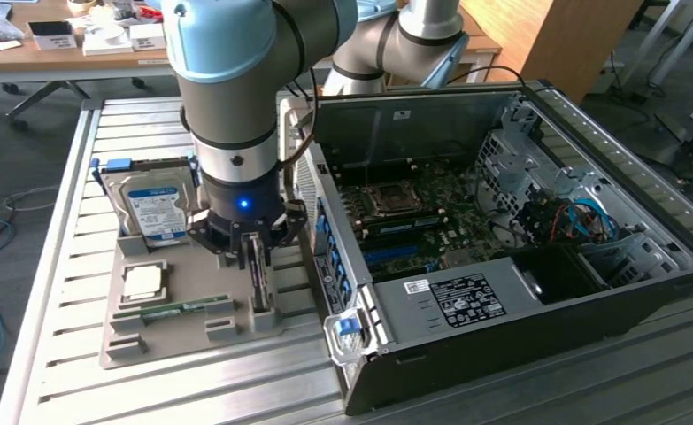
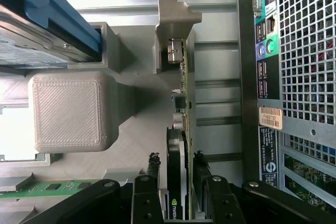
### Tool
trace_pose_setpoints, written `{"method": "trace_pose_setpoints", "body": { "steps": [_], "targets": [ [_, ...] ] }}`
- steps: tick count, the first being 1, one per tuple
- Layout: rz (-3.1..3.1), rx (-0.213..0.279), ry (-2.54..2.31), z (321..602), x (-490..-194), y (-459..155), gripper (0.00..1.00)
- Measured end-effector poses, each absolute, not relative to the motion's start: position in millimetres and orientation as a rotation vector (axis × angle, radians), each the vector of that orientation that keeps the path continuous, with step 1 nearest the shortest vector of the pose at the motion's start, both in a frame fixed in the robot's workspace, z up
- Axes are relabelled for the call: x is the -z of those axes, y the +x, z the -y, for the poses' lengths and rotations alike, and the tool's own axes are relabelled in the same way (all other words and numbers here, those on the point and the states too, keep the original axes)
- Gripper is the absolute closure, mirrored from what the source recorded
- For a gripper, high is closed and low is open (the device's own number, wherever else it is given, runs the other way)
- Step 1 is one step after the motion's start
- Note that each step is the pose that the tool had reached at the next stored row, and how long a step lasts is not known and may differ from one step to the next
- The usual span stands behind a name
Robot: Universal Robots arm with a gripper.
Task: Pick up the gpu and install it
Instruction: 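Pick up the gpu and move the gpu toward the slot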
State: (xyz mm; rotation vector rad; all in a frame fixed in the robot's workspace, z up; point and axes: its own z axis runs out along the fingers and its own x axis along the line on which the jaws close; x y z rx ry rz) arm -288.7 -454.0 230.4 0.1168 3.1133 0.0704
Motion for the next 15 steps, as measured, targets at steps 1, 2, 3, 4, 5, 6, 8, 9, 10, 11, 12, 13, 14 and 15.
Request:
{"method": "trace_pose_setpoints", "body": {
  "steps": [1, 2, 3, 4, 5, 6, 8, 9, 10, 11, 12, 13, 14, 15],
  "targets": [
    [-3.113, -0.07, 0.117, 454.0, -230.4, -288.7, 0.61],
    [-3.113, -0.07, 0.117, 454.0, -230.3, -288.4, 0.61],
    [-3.113, -0.071, 0.117, 454.0, -230.3, -288.2, 0.61],
    [-3.113, -0.07, 0.117, 454.0, -230.3, -288.0, 0.61],
    [-3.113, -0.07, 0.117, 454.0, -230.3, -287.8, 0.61],
    [-3.113, -0.07, 0.117, 454.0, -230.3, -287.8, 0.61],
    [-3.113, -0.07, 0.117, 454.0, -230.3, -287.8, 0.61],
    [-3.113, -0.07, 0.117, 454.0, -230.3, -287.8, 0.61],
    [-3.113, -0.07, 0.117, 454.0, -230.3, -287.8, 0.61],
    [-3.113, -0.07, 0.117, 454.0, -230.3, -287.8, 0.61],
    [-3.113, -0.07, 0.117, 454.0, -230.3, -287.8, 0.61],
    [-3.113, -0.07, 0.117, 454.0, -230.3, -287.8, 0.61],
    [-3.113, -0.07, 0.117, 454.0, -230.3, -287.8, 0.61],
    [-3.113, -0.07, 0.117, 454.0, -230.3, -287.8, 0.62]
  ]
}}
